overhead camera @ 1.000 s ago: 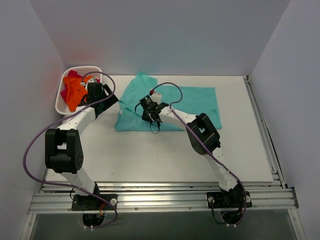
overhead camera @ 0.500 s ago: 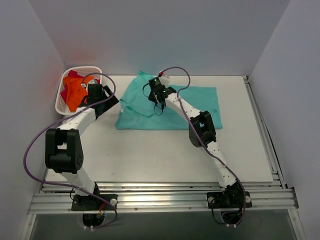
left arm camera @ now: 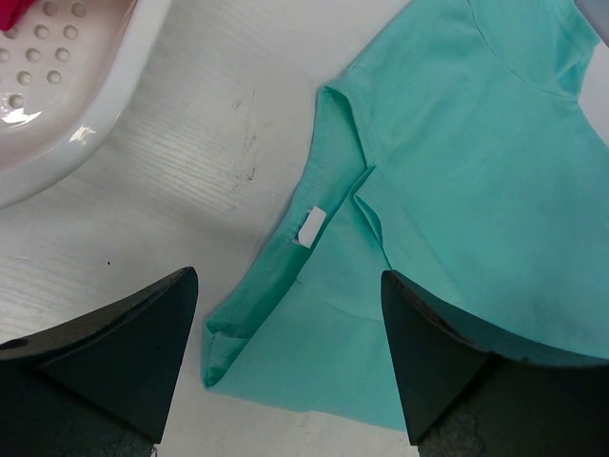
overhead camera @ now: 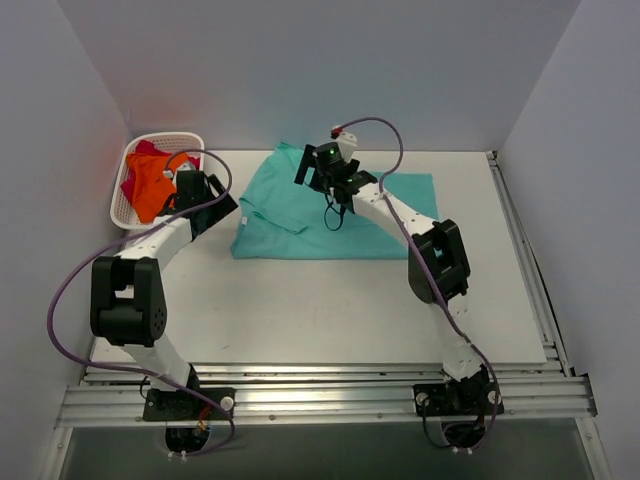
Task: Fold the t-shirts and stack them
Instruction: Fold the tshirt
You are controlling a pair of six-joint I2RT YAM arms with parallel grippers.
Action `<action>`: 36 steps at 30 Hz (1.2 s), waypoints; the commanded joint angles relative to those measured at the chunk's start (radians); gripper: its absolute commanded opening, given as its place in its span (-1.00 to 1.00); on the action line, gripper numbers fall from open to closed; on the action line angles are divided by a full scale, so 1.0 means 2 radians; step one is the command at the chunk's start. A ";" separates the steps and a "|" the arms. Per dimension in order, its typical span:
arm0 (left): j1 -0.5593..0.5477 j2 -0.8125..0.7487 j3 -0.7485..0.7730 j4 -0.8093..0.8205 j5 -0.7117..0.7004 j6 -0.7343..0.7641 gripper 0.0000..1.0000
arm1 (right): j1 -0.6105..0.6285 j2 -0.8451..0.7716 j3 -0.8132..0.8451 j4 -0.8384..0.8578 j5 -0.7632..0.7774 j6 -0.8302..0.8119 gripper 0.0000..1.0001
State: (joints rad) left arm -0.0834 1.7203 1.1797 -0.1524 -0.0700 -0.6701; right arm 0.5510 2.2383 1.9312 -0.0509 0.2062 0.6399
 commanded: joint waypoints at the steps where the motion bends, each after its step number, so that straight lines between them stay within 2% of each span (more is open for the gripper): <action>1: 0.003 -0.029 -0.009 0.028 0.005 -0.001 0.73 | 0.037 -0.085 -0.056 0.037 0.034 0.000 0.93; 6: 0.003 -0.027 -0.015 0.034 0.014 -0.002 0.72 | 0.057 -0.122 -0.131 0.046 0.023 0.035 0.92; 10: 0.003 -0.029 -0.021 0.039 0.020 -0.004 0.72 | 0.077 -0.108 -0.153 0.052 0.004 0.052 0.85; 12: 0.003 -0.033 -0.027 0.043 0.021 -0.005 0.72 | 0.087 -0.093 -0.155 0.055 -0.006 0.059 0.68; 14: 0.003 -0.036 -0.035 0.049 0.023 -0.006 0.72 | 0.094 -0.065 -0.149 0.060 -0.014 0.061 0.28; 16: 0.003 -0.038 -0.038 0.054 0.030 -0.009 0.72 | 0.102 -0.037 -0.124 0.053 -0.018 0.060 0.04; 17: 0.003 -0.039 -0.044 0.059 0.035 -0.012 0.69 | 0.105 -0.028 -0.114 0.045 -0.018 0.060 -0.15; 20: -0.005 -0.044 -0.054 0.068 0.047 -0.024 0.61 | 0.107 -0.004 -0.082 0.032 -0.017 0.057 -0.35; 22: -0.017 -0.040 -0.054 0.068 0.040 -0.025 0.61 | 0.107 0.005 -0.071 0.029 -0.017 0.057 -0.35; 23: -0.019 -0.037 -0.052 0.065 0.040 -0.025 0.56 | 0.107 0.008 -0.062 0.028 -0.017 0.057 -0.37; 26: -0.021 -0.032 -0.049 0.064 0.047 -0.032 0.24 | 0.109 0.014 -0.057 0.028 -0.018 0.057 -0.42; 27: -0.022 -0.033 -0.052 0.068 0.051 -0.035 -0.04 | 0.108 0.015 -0.055 0.028 -0.018 0.057 -0.42; 29: -0.034 -0.037 -0.064 0.103 0.052 -0.042 -0.24 | 0.108 0.021 -0.052 0.028 -0.022 0.057 -0.45; 30: -0.040 -0.036 -0.065 0.109 0.050 -0.040 -0.44 | 0.108 0.026 -0.048 0.028 -0.024 0.057 -0.47; 32: -0.053 -0.025 -0.058 0.109 0.049 -0.040 -0.54 | 0.107 0.031 -0.044 0.028 -0.027 0.057 -0.50; 34: -0.060 -0.006 -0.055 0.108 0.055 -0.045 -0.76 | 0.106 0.037 -0.039 0.028 -0.027 0.058 -0.51; 36: -0.068 0.006 -0.056 0.116 0.059 -0.049 -0.84 | 0.105 0.044 -0.036 0.028 -0.029 0.059 -0.53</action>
State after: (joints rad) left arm -0.1993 1.6955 1.0538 0.0132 0.0235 -0.7525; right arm 0.7712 2.3028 1.8183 0.0120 0.1490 0.7521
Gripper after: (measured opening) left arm 0.098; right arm 0.239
